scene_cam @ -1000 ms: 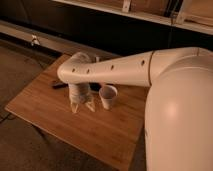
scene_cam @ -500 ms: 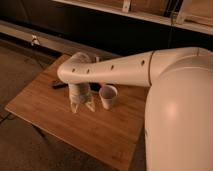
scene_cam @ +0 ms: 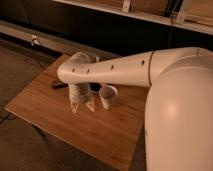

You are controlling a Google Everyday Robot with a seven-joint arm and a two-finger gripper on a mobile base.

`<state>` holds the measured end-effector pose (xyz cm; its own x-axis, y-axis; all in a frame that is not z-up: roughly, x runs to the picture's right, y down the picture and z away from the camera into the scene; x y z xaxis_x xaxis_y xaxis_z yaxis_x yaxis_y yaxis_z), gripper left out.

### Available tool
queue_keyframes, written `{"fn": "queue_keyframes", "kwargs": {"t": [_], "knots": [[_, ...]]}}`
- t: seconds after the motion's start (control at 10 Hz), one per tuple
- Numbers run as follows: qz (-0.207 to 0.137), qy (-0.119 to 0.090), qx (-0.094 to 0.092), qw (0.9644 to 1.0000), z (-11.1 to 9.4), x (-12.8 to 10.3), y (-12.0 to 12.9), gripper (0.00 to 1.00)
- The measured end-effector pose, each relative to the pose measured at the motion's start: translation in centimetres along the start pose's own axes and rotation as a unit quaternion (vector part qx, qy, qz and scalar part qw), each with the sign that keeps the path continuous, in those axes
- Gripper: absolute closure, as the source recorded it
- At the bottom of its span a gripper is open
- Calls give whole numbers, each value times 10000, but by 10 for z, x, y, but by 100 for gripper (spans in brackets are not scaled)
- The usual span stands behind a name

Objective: Pick up the ceramic cup

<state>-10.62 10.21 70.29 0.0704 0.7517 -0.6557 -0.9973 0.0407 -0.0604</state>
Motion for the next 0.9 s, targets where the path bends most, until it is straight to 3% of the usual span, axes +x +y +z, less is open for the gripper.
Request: {"fn": "queue_keyframes", "kwargs": {"t": [0.4, 0.6, 0.8, 0.9], "knots": [[-23, -9, 44, 10000, -1, -1, -1, 35], [-165, -109, 424, 9989, -10, -17, -10, 35], [-334, -53, 837, 9959, -18, -27, -24, 35], [-387, -22, 949, 9947, -20, -30, -29, 35]]}}
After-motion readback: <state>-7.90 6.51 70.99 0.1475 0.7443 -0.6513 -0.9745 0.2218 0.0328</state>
